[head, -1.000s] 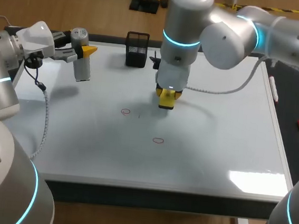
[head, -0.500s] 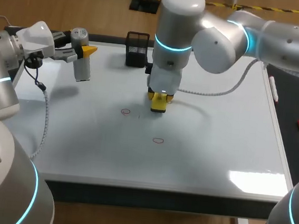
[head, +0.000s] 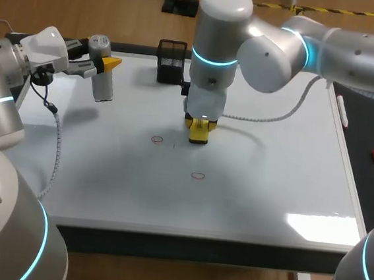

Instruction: Pick up the inspection probe, press it on each red-marked spot on the whiteboard one by one, put down the probe, pick up the eraser, and wipe off all the red marks.

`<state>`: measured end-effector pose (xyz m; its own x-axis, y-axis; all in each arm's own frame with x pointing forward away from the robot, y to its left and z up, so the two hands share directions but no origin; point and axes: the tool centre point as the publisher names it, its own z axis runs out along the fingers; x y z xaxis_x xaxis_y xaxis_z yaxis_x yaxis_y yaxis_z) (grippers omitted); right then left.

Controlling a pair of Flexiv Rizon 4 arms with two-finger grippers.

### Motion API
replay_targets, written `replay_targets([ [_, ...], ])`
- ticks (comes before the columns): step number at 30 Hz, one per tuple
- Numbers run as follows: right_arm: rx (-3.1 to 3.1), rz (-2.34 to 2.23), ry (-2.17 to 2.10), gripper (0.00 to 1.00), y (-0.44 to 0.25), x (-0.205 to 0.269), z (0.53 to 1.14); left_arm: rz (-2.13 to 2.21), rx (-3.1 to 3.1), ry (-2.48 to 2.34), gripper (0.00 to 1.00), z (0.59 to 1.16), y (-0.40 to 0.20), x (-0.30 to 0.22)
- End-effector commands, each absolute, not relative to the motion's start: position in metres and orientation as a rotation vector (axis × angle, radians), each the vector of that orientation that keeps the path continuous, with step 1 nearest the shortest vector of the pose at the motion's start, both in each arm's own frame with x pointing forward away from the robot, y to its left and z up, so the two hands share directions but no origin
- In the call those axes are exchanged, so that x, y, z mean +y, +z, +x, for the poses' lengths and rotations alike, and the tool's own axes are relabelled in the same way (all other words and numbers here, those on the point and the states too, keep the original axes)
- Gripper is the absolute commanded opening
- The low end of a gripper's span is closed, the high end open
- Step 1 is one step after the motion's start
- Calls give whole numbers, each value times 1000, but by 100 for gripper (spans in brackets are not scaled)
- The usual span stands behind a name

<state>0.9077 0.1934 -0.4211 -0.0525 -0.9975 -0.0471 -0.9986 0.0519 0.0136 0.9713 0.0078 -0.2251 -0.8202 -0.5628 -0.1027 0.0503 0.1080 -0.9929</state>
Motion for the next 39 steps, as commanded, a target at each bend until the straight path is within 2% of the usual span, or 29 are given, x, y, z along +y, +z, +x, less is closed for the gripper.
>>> replay_targets([
  [1, 2267, -2153, 67, 0, -423, 192, 912, -499, 1929, -1758, 0, 971, -224, 7],
  [13, 2318, -2112, 48, 0, -424, 171, 920, -499, 1929, -1758, 0, 971, -224, 7],
  [28, 2440, -1998, -19, 0, -423, 123, 930, -499, 1929, -1758, 0, 971, -224, 7],
  [39, 2448, -1959, -20, 0, -410, 114, 935, -499, 1929, -1758, 0, 971, -224, 7],
])
